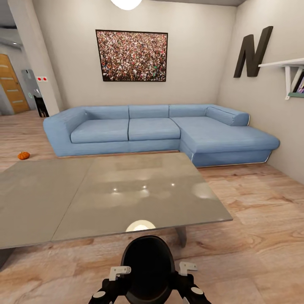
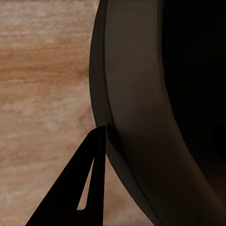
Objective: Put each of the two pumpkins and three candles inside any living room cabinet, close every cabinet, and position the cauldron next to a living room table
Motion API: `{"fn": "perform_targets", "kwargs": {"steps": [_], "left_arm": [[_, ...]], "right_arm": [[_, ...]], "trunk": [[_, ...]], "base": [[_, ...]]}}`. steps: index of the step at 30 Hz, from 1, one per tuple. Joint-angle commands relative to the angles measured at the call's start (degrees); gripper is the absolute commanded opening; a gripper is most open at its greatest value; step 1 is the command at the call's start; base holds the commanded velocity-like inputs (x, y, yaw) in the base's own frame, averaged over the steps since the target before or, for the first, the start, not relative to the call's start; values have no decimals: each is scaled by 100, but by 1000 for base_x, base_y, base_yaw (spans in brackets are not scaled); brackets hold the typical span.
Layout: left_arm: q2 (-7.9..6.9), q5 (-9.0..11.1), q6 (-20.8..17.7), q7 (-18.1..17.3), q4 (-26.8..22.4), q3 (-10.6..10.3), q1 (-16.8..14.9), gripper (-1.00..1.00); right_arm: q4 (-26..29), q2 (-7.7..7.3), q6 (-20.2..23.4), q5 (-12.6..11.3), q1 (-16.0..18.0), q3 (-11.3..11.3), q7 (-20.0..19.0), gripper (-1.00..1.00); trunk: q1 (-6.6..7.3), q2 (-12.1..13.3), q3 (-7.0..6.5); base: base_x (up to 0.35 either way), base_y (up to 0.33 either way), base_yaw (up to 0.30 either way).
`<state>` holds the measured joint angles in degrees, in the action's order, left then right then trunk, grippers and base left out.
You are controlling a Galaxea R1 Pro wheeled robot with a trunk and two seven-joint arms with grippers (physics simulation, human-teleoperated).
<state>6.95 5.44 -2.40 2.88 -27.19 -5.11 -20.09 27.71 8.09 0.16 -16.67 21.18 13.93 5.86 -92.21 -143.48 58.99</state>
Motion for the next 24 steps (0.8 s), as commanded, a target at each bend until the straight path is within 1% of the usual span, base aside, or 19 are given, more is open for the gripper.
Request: {"fn": "perform_targets", "kwargs": {"steps": [1,10,20,24], "left_arm": [[-1,36,284,29,-59,38,-3,-100],[-1,36,284,29,-59,36,-3,-100],[-1,36,280,29,-59,36,-3,-100],[-1,36,276,29,-59,36,-3,-100]], "right_arm": [[6,8,1,-117,1,22,-32,-100],[6,8,1,-117,0,22,-32,-100],[6,8,1,-118,2,22,-32,-100],[6,8,1,-122,2,22,-32,-100]], "trunk": [[-1,-4,27],[-24,-16,226],[-24,-16,226],[-24,-16,226]], "base": [[0,0,0],[0,0,0],[0,0,0],[106,0,0]]}}
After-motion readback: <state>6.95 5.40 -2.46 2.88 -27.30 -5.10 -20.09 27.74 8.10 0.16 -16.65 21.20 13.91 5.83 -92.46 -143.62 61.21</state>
